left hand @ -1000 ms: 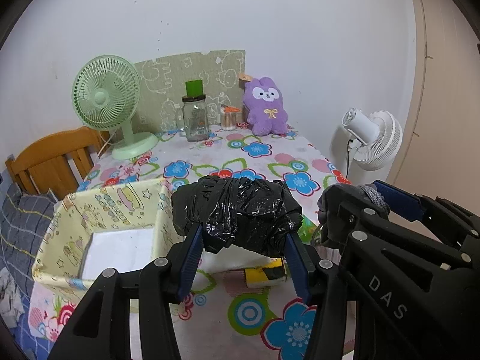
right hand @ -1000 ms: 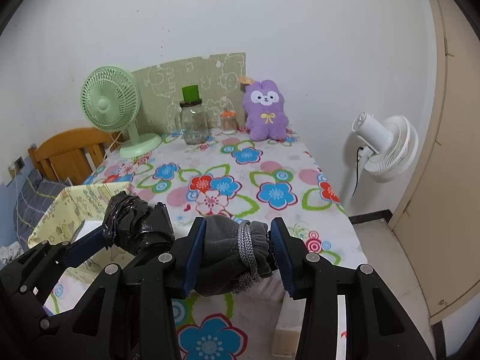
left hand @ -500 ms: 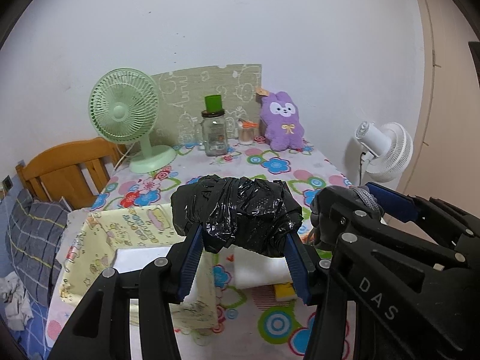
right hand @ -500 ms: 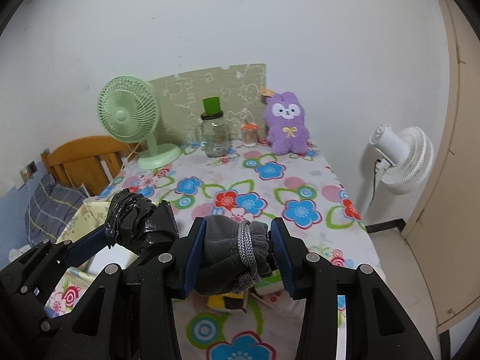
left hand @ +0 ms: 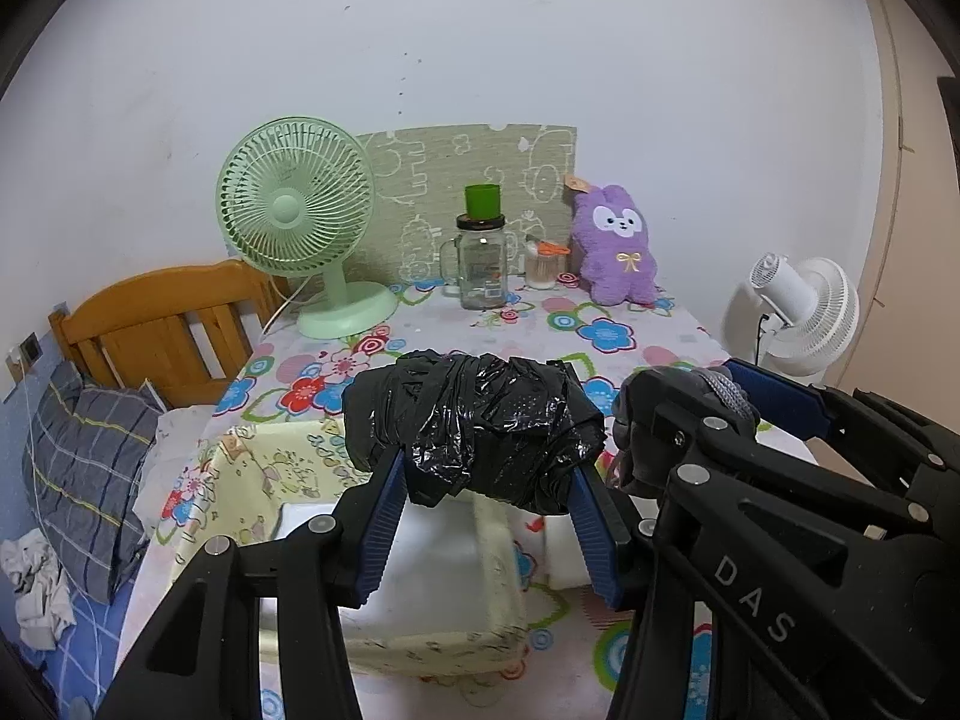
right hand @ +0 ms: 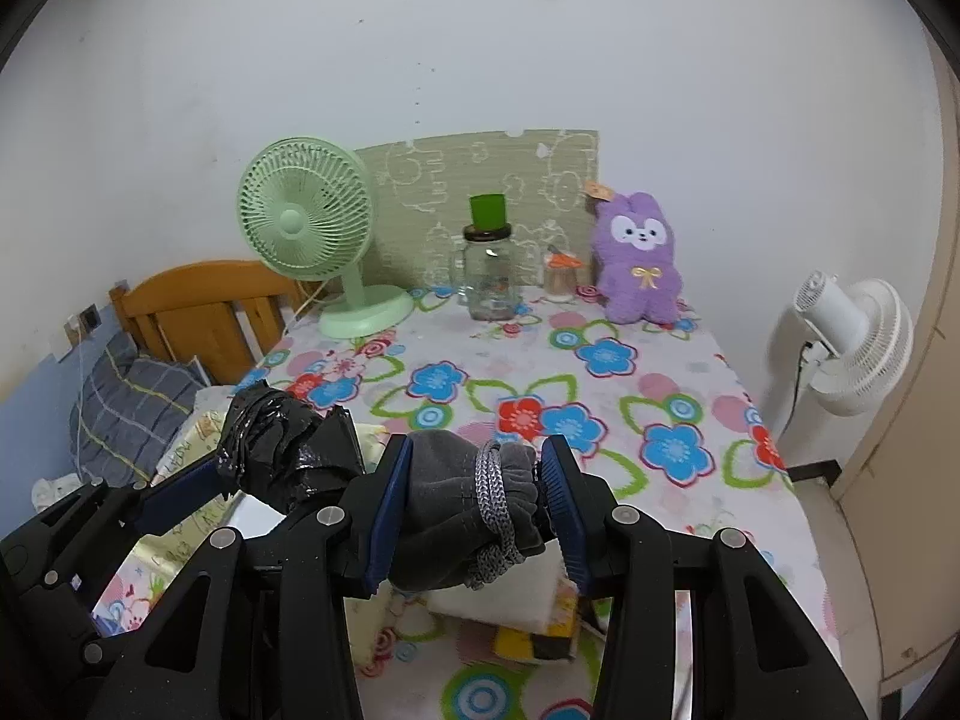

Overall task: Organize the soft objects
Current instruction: 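Lift and carry the black bundle and grey glove over the fabric box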

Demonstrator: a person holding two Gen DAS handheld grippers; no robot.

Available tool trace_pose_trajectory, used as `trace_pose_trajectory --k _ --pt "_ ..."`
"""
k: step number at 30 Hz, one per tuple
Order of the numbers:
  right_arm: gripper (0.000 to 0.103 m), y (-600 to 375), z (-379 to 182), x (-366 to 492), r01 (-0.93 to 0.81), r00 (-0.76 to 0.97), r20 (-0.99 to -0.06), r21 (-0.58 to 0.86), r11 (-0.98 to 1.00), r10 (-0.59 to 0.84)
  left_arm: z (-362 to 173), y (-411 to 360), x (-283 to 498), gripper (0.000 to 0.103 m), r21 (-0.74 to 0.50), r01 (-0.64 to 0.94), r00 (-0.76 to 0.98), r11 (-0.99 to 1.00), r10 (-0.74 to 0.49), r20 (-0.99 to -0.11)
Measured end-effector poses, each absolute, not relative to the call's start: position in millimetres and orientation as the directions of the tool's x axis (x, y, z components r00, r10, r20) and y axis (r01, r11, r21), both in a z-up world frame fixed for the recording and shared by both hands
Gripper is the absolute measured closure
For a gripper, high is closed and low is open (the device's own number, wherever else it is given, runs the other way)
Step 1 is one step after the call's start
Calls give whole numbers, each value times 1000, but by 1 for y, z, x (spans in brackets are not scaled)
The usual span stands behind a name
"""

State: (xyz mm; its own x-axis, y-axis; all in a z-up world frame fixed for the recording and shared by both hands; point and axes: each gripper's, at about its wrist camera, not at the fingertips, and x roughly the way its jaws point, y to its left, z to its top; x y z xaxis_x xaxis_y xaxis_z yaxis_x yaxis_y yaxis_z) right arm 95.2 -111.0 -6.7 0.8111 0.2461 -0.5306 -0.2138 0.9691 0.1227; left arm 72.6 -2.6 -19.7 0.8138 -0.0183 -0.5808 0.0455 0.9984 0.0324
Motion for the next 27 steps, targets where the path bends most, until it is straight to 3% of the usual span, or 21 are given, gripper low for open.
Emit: trace_pose_trajectory --k 27 --pt "55 -23 -28 136 -350 733 -573 145 925 367 -49 67 102 48 35 -44 756 998 56 -652"
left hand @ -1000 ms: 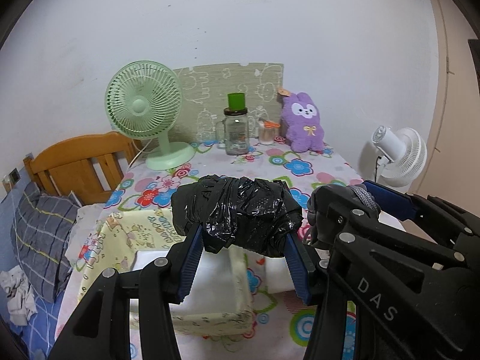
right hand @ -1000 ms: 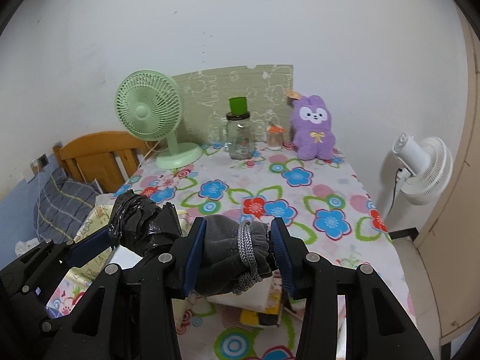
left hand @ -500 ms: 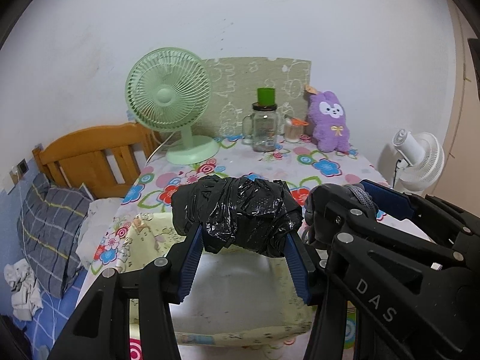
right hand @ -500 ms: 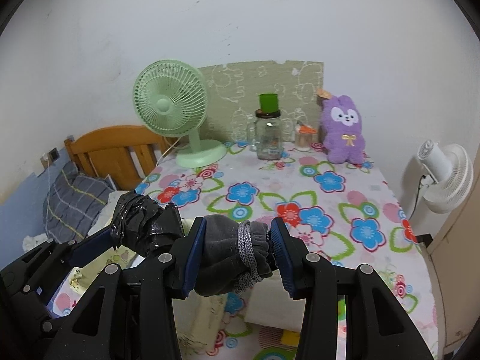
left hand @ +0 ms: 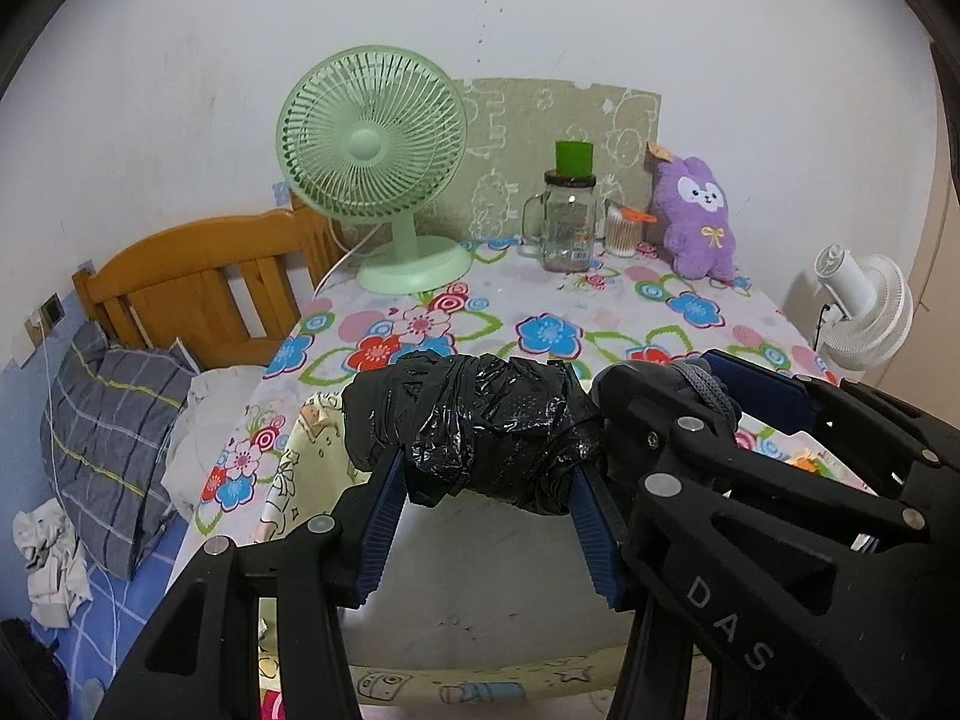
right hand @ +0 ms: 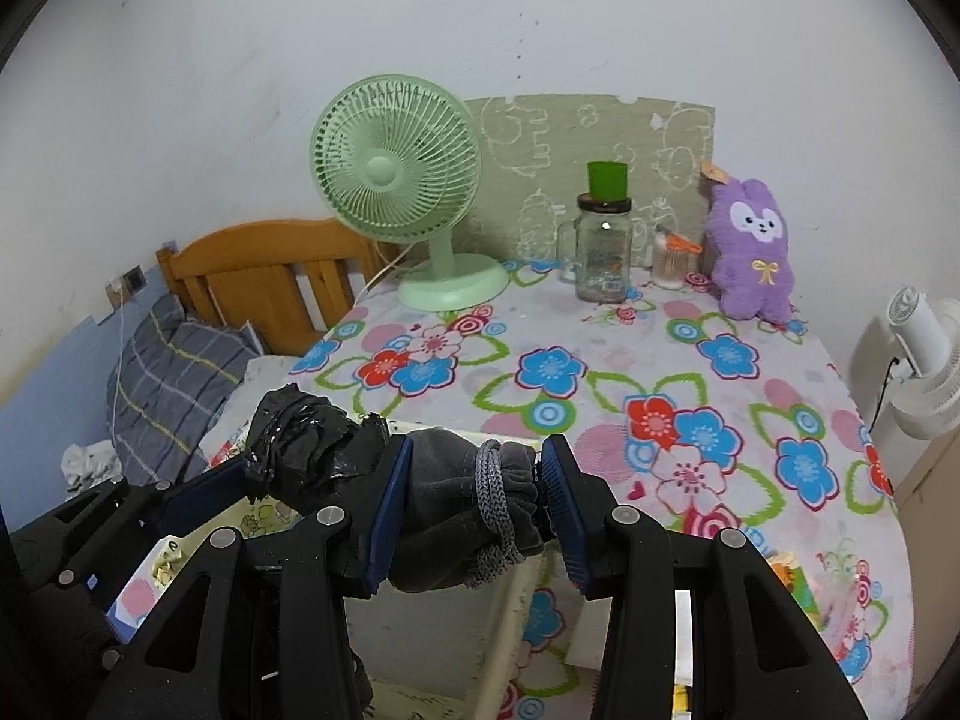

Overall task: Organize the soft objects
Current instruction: 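Lift and carry the black bundle and grey glove over the fabric box, then lower both items into the fabric box and open both grippers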

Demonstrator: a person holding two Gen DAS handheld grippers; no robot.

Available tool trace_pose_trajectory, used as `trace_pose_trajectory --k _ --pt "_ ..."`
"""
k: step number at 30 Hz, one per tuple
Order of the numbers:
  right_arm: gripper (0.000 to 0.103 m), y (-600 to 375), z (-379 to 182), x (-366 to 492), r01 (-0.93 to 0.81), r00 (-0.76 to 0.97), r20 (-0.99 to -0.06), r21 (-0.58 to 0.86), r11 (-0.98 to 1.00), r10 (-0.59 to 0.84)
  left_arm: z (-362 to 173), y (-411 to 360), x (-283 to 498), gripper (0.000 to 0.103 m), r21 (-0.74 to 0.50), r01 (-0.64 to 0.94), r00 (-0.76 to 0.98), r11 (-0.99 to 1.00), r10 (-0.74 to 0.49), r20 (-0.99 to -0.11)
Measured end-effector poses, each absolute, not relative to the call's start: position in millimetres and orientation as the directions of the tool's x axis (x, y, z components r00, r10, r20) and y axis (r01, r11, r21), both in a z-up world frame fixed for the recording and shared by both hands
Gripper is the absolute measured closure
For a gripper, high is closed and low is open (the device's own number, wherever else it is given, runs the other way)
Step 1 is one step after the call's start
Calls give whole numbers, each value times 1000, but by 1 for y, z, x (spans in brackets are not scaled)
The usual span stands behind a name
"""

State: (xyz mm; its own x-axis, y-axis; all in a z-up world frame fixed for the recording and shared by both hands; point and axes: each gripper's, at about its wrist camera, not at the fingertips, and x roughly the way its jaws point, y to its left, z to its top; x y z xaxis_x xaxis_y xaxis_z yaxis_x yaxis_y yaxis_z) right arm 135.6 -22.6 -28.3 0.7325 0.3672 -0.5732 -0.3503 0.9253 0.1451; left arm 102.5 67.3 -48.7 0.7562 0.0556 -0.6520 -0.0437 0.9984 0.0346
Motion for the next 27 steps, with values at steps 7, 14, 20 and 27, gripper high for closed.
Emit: trace_pose_trajectory --k 7,14,20,27 --pt "55 -9 -41 142 -363 709 -595 153 919 379 -62 79 108 47 39 -56 729 998 67 -681" --pt "55 1 -58 153 -381 679 -606 193 904 415 -78 87 120 46 61 -83 698 995 101 -709" --pt "55 7 -69 164 -381 651 -641 185 906 405 -89 94 129 40 23 -90 672 996 78 -736" --pt "34 12 -69 164 -401 628 -666 167 901 403 -91 99 128 30 -36 -76 657 996 23 -754"
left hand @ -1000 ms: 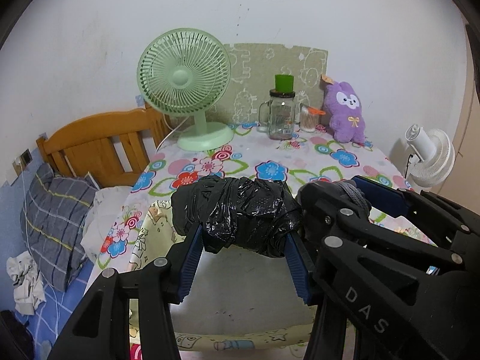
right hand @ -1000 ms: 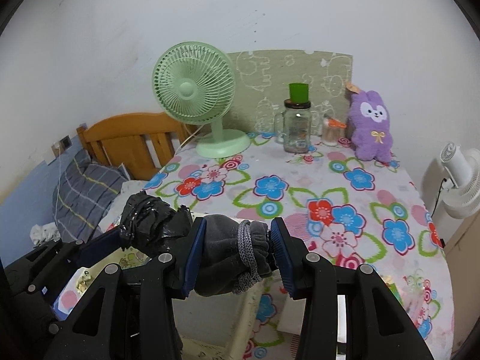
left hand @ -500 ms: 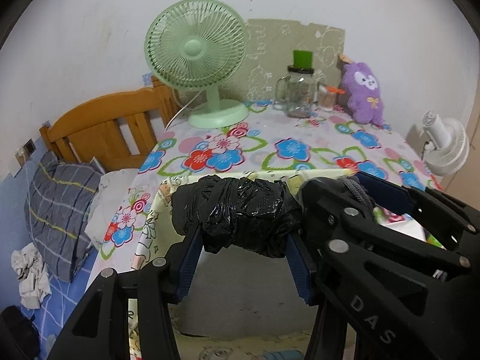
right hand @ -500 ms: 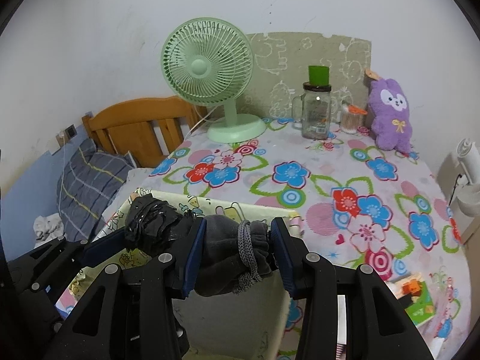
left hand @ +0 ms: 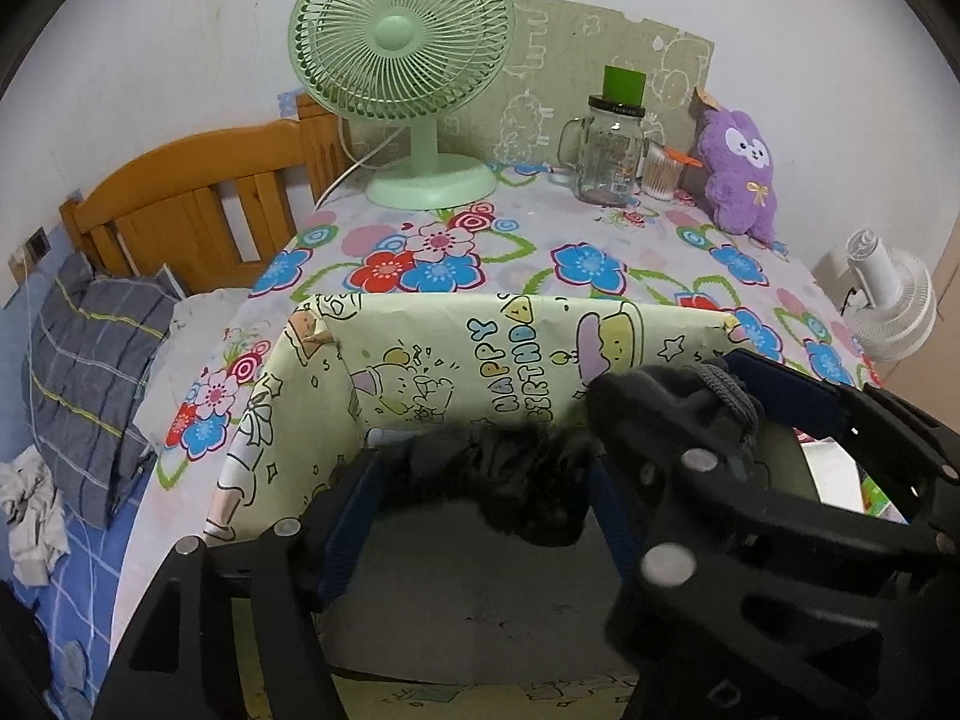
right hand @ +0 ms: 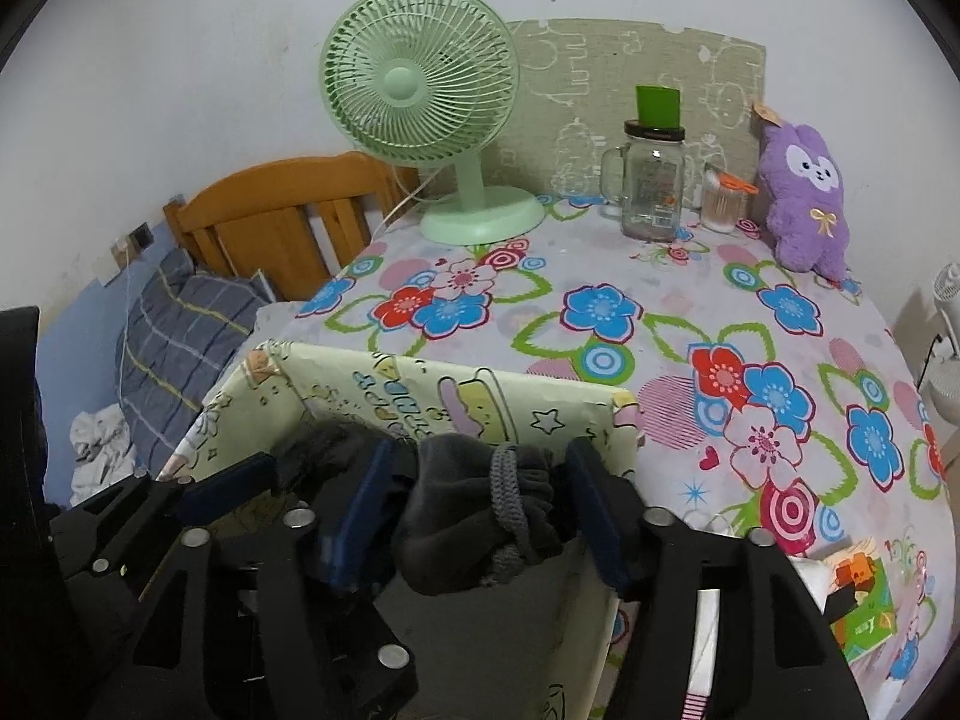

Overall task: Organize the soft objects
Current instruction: 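Lower both items into the fabric box and open both grippers, then withdraw both grippers from the box back toward the table items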

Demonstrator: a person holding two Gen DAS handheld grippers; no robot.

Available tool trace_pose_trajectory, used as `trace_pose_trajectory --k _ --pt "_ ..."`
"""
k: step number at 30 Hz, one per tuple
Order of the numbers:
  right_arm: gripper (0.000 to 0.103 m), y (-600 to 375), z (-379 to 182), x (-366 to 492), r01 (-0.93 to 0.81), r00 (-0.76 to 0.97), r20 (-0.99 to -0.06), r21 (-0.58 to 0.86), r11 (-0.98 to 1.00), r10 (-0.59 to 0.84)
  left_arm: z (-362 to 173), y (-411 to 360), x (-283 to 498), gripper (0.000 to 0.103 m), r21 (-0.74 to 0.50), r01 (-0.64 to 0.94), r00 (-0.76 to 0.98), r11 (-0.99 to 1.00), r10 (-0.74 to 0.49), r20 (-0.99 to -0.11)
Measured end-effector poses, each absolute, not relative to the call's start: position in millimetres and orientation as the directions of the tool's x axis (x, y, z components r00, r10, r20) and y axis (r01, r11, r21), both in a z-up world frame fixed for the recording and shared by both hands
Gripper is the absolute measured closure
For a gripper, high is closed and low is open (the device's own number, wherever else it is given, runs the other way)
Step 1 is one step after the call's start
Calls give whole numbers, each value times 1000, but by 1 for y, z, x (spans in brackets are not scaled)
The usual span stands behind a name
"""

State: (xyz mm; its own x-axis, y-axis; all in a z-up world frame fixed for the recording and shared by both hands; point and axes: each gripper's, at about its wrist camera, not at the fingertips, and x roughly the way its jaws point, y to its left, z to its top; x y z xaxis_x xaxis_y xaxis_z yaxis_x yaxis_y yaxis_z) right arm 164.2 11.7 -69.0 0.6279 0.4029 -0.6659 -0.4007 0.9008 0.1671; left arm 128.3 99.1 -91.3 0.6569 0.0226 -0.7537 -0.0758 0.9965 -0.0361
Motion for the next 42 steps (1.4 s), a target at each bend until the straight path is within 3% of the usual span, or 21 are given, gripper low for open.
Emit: trace_pose_trajectory --k 5,18,42 --pt "25 13 -68 162 -421 614 -670 170 891 418 -86 97 122 12 -26 -54 668 998 17 -744" --pt "11 1 -50 144 -410 662 -634 140 901 400 -68 82 105 9 1 -25 711 1000 18 -703" --pt "8 -45 -11 101 -344 781 -549 19 939 298 -38 37 73 9 23 32 775 999 -10 -632"
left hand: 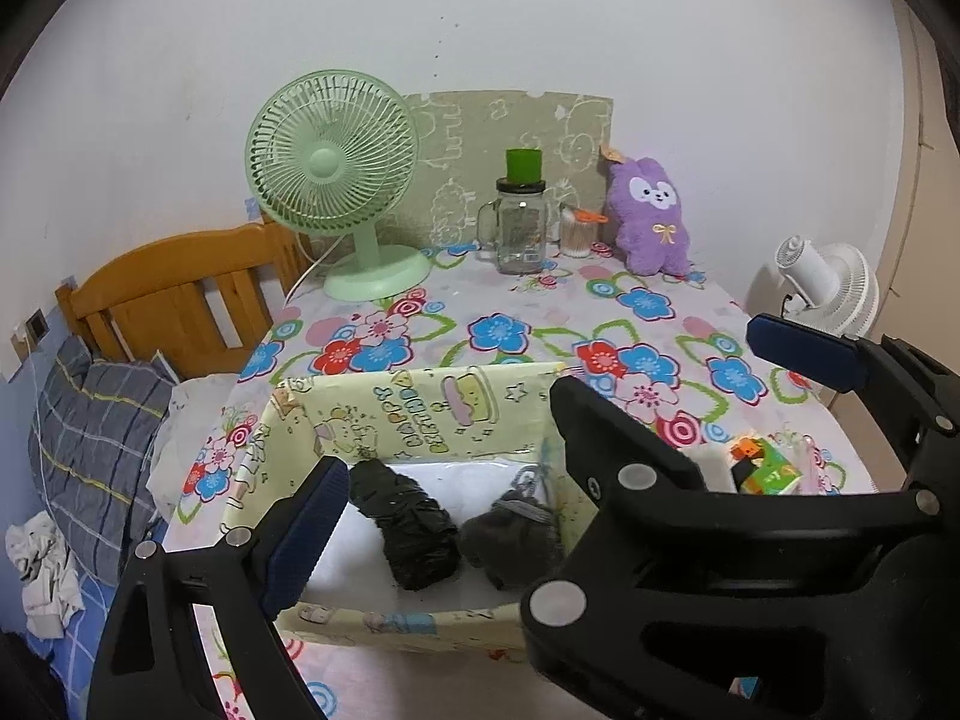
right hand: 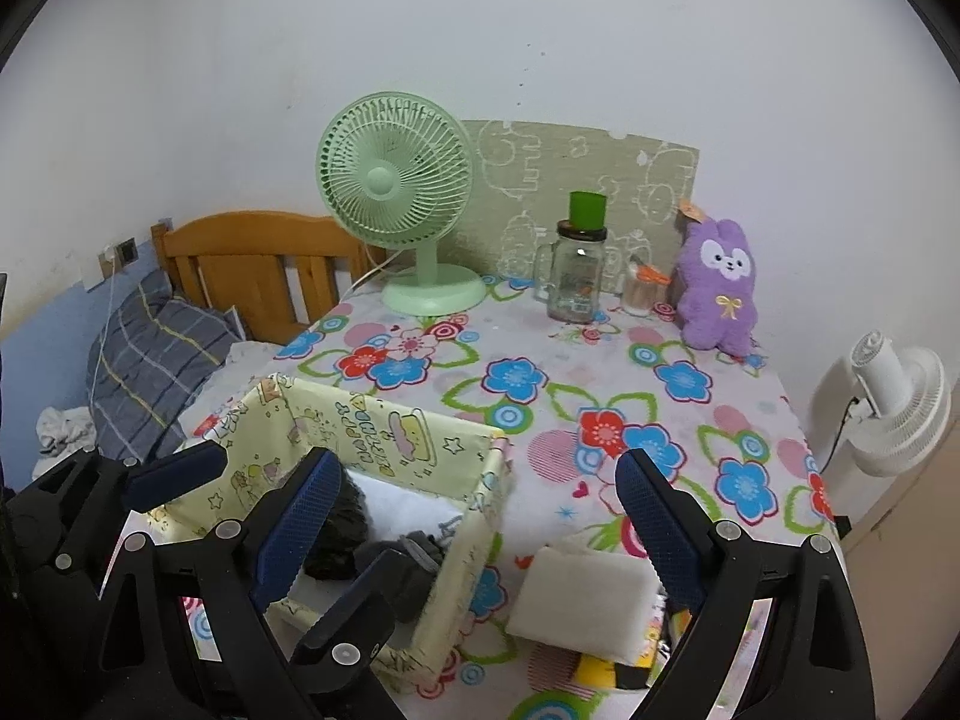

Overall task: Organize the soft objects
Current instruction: 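Withdraw both grippers from the box back toward the table items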

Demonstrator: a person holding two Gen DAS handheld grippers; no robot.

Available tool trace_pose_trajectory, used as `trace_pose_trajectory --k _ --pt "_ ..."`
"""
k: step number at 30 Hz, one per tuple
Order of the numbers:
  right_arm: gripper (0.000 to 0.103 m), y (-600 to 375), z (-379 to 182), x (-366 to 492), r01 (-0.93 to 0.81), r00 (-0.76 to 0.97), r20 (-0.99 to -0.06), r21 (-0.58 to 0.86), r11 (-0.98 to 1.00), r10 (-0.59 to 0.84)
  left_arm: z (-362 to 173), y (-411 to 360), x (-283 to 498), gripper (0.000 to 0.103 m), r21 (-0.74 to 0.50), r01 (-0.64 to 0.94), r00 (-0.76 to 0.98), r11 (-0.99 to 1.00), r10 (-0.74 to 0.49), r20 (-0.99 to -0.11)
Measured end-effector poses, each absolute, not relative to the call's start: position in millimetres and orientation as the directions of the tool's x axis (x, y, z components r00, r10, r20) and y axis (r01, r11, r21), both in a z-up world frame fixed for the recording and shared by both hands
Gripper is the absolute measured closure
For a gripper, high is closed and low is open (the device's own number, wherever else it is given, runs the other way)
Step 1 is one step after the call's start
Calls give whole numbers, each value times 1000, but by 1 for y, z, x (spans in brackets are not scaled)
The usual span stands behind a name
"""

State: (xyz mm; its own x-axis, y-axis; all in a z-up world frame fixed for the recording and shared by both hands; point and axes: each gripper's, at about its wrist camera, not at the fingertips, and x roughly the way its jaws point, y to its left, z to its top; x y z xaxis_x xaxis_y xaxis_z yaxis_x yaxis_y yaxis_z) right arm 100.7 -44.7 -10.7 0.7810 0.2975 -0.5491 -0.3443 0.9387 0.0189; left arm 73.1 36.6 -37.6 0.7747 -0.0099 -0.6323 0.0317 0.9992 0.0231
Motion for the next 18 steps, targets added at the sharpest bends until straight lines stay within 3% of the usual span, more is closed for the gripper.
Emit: trace_pose_trajectory --k 18 --pt "4 -96 -5 74 -225 828 -527 1 974 191 -31 -11 54 9 38 96 799 995 -54 -598"
